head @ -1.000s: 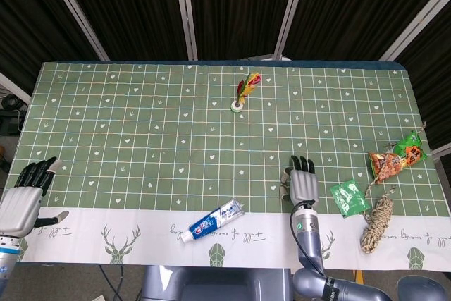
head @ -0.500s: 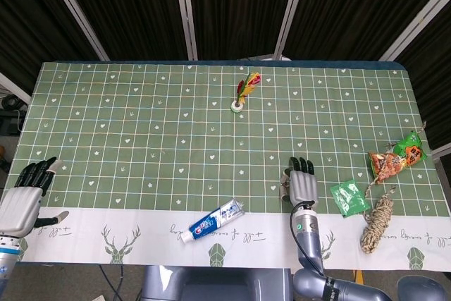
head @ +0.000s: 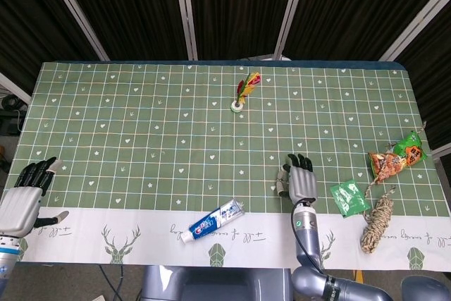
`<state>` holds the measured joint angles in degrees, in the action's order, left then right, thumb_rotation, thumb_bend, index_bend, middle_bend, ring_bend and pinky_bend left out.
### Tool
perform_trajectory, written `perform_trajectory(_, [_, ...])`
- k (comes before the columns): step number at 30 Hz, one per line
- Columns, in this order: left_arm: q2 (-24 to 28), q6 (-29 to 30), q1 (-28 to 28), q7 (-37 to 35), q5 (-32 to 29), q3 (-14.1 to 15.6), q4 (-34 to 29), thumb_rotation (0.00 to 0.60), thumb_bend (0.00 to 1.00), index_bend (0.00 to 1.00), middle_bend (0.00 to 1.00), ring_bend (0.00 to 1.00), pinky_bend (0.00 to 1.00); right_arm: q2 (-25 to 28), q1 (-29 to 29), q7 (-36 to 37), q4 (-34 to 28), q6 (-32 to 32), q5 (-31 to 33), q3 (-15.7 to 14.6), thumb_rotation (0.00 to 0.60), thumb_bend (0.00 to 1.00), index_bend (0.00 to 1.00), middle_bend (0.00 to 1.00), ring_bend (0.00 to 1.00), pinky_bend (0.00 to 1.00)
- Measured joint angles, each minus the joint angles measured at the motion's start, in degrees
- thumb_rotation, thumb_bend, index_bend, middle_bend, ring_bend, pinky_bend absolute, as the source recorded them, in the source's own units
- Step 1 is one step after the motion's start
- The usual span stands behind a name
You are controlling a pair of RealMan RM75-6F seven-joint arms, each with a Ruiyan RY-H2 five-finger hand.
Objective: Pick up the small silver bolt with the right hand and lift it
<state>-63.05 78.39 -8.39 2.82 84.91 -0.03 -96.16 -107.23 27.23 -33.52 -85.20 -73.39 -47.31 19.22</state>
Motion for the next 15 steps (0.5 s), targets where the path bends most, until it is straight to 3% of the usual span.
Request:
perform_trajectory(9, [0.0,0.0,0.0,0.0,0.0,0.0,0.0,0.6,0.0,0.0,0.0,0.0,0.0,1.8,0.6,2.3,-5.7,-0.9,5.7,7.0,0.6,0.39,0.58,0.11,0.0,0.0])
perform_trajectory(15, [0.0,0.0,0.0,0.0,0.0,0.0,0.0,0.6,0.0,0.0,0.0,0.0,0.0,2.7,0.6,6.6,-9.0,-0.9,12.0,13.8,0.6,0.39,0.58,0.12,0.0,0.0])
